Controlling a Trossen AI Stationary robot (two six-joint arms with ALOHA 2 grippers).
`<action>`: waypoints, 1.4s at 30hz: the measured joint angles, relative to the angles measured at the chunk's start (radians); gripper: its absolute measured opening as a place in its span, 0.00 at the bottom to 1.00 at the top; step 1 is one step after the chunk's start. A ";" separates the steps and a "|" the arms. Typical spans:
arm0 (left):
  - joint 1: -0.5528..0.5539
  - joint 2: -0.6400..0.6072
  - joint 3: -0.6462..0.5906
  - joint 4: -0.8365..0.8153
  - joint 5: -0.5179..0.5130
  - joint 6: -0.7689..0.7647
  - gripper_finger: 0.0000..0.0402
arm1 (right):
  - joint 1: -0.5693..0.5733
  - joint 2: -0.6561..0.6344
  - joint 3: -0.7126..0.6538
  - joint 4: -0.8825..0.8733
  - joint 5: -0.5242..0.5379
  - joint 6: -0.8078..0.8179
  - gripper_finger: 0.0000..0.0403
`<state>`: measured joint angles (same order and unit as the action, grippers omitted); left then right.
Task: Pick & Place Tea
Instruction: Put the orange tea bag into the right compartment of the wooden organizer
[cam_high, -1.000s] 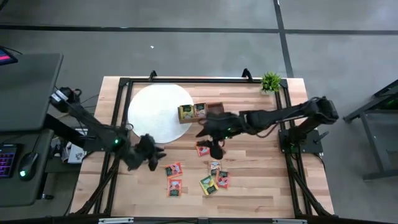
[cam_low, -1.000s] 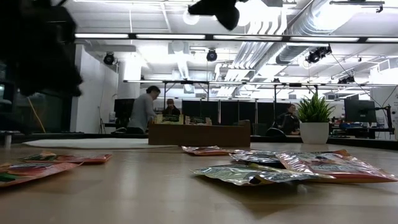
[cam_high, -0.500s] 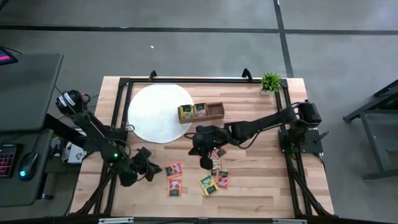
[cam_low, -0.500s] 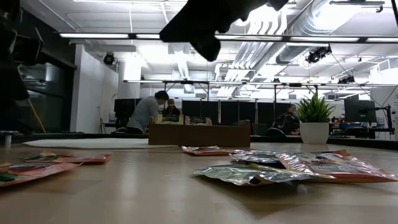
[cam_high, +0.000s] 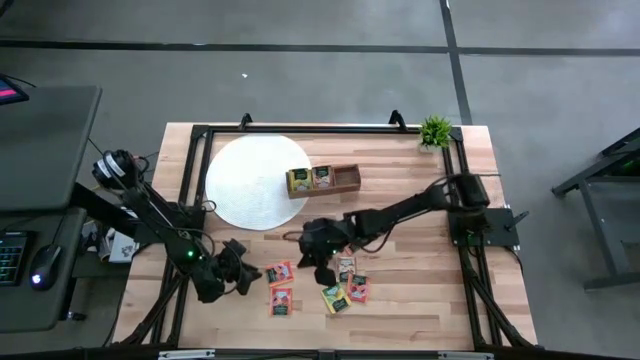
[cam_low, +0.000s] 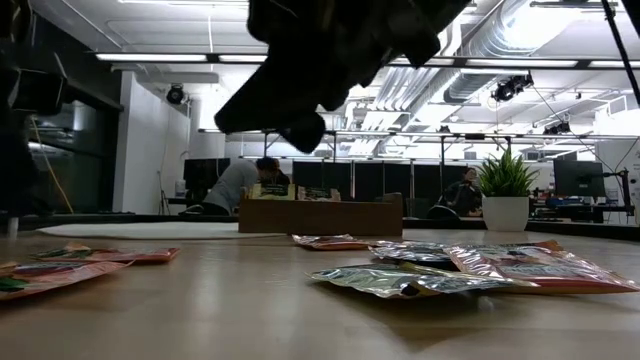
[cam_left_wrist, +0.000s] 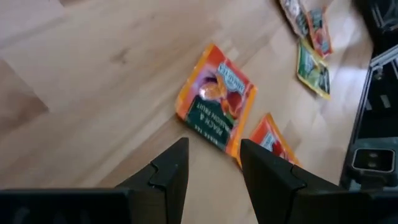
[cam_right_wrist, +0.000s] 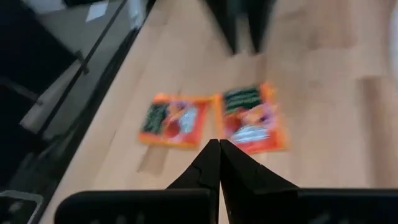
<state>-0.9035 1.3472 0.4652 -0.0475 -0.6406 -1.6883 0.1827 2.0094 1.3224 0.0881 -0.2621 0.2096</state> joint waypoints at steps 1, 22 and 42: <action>0.000 0.004 0.000 0.003 -0.010 0.008 0.36 | 0.004 0.011 0.008 0.001 -0.010 0.001 0.00; 0.047 0.006 -0.001 -0.022 0.073 -0.071 0.36 | 0.007 0.042 0.018 0.042 -0.001 -0.060 0.00; 0.093 0.072 0.000 0.012 0.148 -0.090 0.36 | 0.001 0.249 0.197 -0.012 -0.043 -0.031 0.00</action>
<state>-0.8101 1.4193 0.4648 -0.0353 -0.4925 -1.7782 0.1833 2.2587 1.5193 0.0765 -0.3053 0.1789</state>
